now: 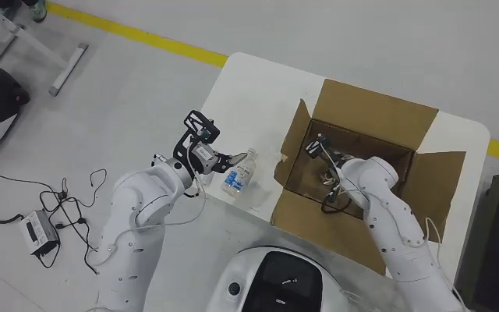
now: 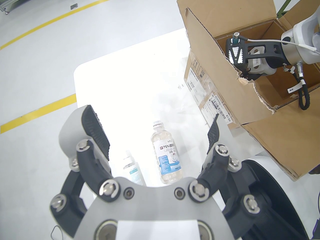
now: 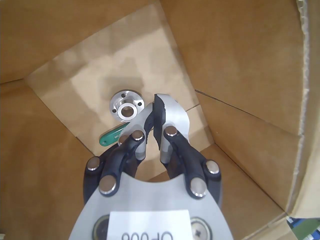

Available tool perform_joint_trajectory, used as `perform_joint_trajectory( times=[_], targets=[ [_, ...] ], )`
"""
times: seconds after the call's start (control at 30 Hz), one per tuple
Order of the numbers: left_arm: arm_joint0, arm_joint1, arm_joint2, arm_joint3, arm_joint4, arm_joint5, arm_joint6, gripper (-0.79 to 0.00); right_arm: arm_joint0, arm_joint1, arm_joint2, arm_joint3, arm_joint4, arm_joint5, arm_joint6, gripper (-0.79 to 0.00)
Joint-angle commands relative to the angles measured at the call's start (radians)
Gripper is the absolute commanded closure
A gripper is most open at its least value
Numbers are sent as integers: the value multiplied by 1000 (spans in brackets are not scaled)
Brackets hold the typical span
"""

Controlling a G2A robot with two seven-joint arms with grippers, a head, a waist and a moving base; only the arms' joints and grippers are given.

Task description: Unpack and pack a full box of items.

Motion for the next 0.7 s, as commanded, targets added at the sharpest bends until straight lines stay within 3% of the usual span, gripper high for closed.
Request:
perform_joint_trajectory(
  times=[0.0,0.27,0.3,0.43,0.47,0.5,0.63,0.67],
  targets=[
    [0,0,0,0,0,0,0,-785,0,0,0,0,0,0,0,-686],
    [0,0,0,0,0,0,0,-785,0,0,0,0,0,0,0,-686],
    [0,0,0,0,0,0,0,-785,-6,0,1,0,2,5,-15,-785],
    [0,0,0,0,0,0,0,-785,-33,4,17,-14,4,1,-55,-785],
    [0,0,0,0,0,0,0,-785,-35,5,20,-15,7,1,-59,-727],
    [0,0,0,0,0,0,0,-785,-38,5,23,-12,15,-4,-58,-493],
    [0,0,0,0,0,0,0,-785,-40,6,30,7,36,-13,-54,-268],
    [0,0,0,0,0,0,0,-785,-38,6,30,19,35,-14,-51,-252]
  ],
)
